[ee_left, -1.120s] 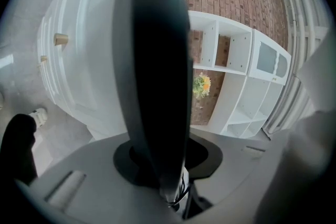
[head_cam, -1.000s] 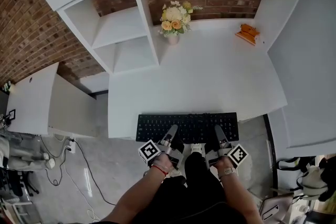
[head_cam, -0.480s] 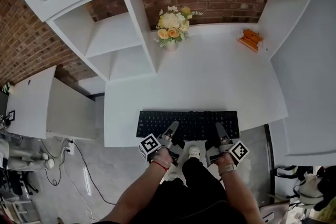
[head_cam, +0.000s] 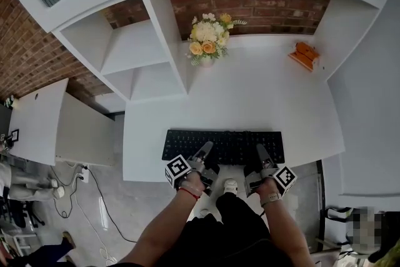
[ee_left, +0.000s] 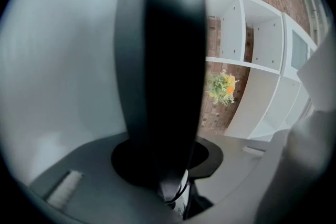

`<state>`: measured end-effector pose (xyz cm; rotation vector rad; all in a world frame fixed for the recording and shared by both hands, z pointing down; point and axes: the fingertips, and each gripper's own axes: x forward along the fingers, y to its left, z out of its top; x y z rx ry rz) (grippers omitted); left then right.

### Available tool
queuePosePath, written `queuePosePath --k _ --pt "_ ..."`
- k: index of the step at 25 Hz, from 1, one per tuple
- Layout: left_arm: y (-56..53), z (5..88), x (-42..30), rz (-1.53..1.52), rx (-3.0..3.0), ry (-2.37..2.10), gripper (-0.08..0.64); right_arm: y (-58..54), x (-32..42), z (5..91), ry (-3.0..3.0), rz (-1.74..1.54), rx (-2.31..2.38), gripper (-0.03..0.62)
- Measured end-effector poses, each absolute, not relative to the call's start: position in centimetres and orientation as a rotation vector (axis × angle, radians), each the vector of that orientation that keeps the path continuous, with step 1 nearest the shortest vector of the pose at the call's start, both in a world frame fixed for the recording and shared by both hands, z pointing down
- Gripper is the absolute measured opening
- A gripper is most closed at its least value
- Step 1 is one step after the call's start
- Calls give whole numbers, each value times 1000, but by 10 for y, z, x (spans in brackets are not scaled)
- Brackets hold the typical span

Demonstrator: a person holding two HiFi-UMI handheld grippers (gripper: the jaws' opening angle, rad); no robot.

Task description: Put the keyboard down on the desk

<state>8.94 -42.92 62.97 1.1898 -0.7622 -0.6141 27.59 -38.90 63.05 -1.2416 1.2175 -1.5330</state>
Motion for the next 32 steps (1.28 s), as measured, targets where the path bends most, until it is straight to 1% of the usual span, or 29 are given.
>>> queuePosePath --k 6,13,18,23,25,28,32 --pt "-445 626 95 -592 1229 -727 124 -404 280 632 1169 -1556 -1249 77" --pt "-441 623 99 -541 1314 -659 152 -414 283 638 1140 -1595 -1288 74" --pt "-431 614 103 -499 1390 -569 199 -416 283 636 1134 -1596 -1307 74" --pt "-406 602 112 -343 1580 -419 201 -417 284 635 1092 -1621 -1307 74" --pt "-400 599 113 -293 1640 -394 225 -418 284 635 1087 -1620 -1301 74" --pt "-388 598 115 -173 1736 -370 239 -418 288 643 1102 -1626 -1304 74" --pt "-376 607 119 81 1864 -396 215 -418 286 639 1096 -1633 -1307 74"
